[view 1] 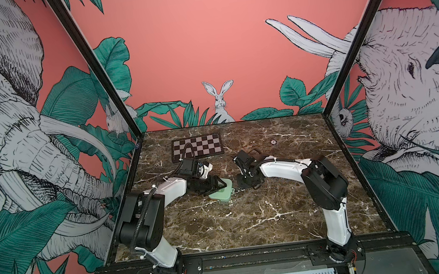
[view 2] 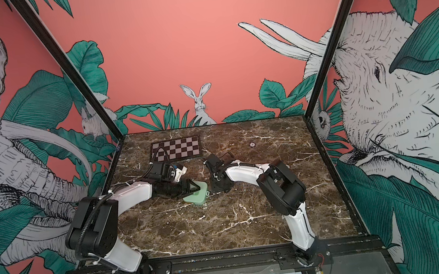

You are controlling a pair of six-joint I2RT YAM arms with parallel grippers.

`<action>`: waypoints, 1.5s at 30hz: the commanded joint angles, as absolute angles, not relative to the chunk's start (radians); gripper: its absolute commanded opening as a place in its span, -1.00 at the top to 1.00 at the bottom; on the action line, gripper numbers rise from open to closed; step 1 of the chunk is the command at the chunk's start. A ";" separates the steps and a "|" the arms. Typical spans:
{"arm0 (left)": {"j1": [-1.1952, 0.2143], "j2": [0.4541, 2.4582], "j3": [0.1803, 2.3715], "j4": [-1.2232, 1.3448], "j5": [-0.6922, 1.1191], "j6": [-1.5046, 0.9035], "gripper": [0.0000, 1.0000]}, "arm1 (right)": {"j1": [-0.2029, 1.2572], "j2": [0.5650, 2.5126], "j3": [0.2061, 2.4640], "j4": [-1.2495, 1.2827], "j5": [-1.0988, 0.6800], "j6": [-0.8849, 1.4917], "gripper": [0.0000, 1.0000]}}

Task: Organize nail clipper sets
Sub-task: Close the storage box at the center of the board.

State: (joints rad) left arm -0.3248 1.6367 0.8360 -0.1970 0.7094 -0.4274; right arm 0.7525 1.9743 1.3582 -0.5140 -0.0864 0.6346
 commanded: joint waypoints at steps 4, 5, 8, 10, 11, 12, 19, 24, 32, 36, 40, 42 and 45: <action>-0.331 1.717 0.789 -0.224 0.610 -0.444 -0.24 | 0.783 1.847 1.319 -0.413 -0.136 0.719 0.36; -0.331 1.711 0.782 -0.218 0.611 -0.447 -0.24 | 0.793 1.843 1.287 -0.392 -0.149 0.734 0.36; -0.329 1.693 0.776 -0.217 0.562 -0.457 -0.24 | 0.821 1.849 1.289 -0.347 -0.166 0.777 0.34; -0.331 1.685 0.775 -0.218 0.558 -0.461 -0.24 | 0.829 1.870 1.293 -0.316 -0.181 0.805 0.34; -0.331 1.683 0.776 -0.216 0.557 -0.464 -0.24 | 0.831 1.884 1.297 -0.311 -0.185 0.817 0.35; -0.331 1.683 0.776 -0.215 0.556 -0.466 -0.24 | 0.832 1.896 1.297 -0.303 -0.186 0.826 0.36; -0.330 1.683 0.774 -0.205 0.558 -0.477 -0.24 | 0.833 1.941 1.259 -0.203 -0.218 0.901 0.42; -0.331 1.684 0.770 -0.202 0.559 -0.477 -0.24 | 0.833 1.955 1.229 -0.173 -0.204 0.926 0.42; -0.330 1.643 0.797 -0.261 0.538 -0.452 -0.25 | 0.827 1.991 1.250 -0.160 -0.201 0.936 0.48; -0.330 1.566 0.869 -0.422 0.425 -0.375 -0.36 | 0.825 1.990 1.261 -0.187 -0.190 0.921 0.49; -0.328 1.528 0.919 -0.533 0.304 -0.325 -0.44 | 0.824 2.008 1.284 -0.207 -0.193 0.905 0.49; -0.327 1.533 0.926 -0.561 0.270 -0.311 -0.47 | 0.824 2.015 1.295 -0.210 -0.195 0.902 0.50; -0.324 1.564 0.919 -0.541 0.267 -0.304 -0.52 | 0.824 2.022 1.304 -0.212 -0.199 0.900 0.50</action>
State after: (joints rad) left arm -0.3302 1.5566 0.9138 -0.4614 0.3405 -0.3443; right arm 0.8268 1.9877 1.2949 -0.1631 -0.2214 0.8997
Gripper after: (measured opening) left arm 0.757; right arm 0.253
